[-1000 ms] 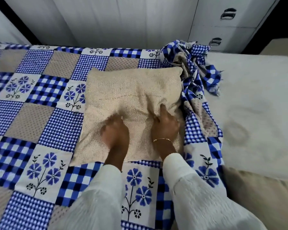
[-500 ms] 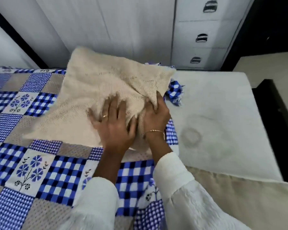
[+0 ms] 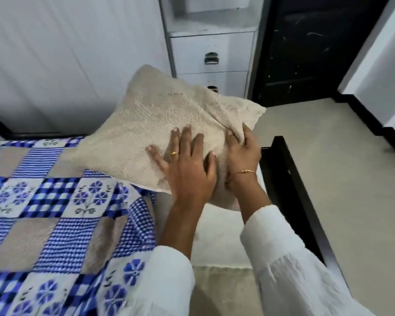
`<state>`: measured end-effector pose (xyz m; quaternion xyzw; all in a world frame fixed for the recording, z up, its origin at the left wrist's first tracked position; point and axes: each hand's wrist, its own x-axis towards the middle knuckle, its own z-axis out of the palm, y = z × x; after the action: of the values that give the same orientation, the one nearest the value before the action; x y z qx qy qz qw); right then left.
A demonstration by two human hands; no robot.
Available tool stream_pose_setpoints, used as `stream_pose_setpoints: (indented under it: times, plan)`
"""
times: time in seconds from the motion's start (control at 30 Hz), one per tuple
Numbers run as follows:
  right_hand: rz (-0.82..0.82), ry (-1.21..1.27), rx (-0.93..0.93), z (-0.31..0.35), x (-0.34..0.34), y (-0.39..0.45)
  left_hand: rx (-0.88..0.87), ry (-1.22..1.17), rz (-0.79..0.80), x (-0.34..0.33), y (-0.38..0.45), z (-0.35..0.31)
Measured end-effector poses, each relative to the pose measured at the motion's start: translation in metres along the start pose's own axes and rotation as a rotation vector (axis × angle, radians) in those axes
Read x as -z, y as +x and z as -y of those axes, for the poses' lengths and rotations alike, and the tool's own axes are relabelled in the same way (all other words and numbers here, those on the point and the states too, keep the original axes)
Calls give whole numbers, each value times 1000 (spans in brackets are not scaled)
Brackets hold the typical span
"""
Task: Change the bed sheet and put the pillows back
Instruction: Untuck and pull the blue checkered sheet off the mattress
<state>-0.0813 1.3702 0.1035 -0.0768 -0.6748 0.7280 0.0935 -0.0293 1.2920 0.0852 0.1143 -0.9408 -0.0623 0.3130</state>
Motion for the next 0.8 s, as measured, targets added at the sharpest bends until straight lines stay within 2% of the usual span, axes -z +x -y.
stream_pose_setpoints:
  times: [0.17, 0.27, 0.33, 0.43, 0.53, 0.6, 0.67, 0.7, 0.8]
  plan:
    - [36, -207, -79, -70, 66, 35, -51, -81, 275, -72, -56, -34]
    - [76, -379, -179, -126, 84, 24, -97, -56, 530, -107, -102, -19]
    - [40, -563, -208, -155, 87, 5, -182, 6, 659, -118, -129, 0]
    - [-79, -861, -110, -169, 74, -13, -254, 39, 649, -113, -150, 33]
    - [-163, -1047, -26, -163, 47, -32, -39, 113, 635, -91, -158, 65]
    - [-172, -1036, 180, -161, 27, -56, 204, 227, 712, -74, -167, 91]
    - [-69, -933, 377, -169, 8, -91, 471, 271, 734, -58, -179, 119]
    - [10, -855, 416, -176, -2, -110, 574, 259, 714, -47, -183, 129]
    - [216, -707, 315, -188, -39, -185, 726, 182, 691, -17, -204, 174]
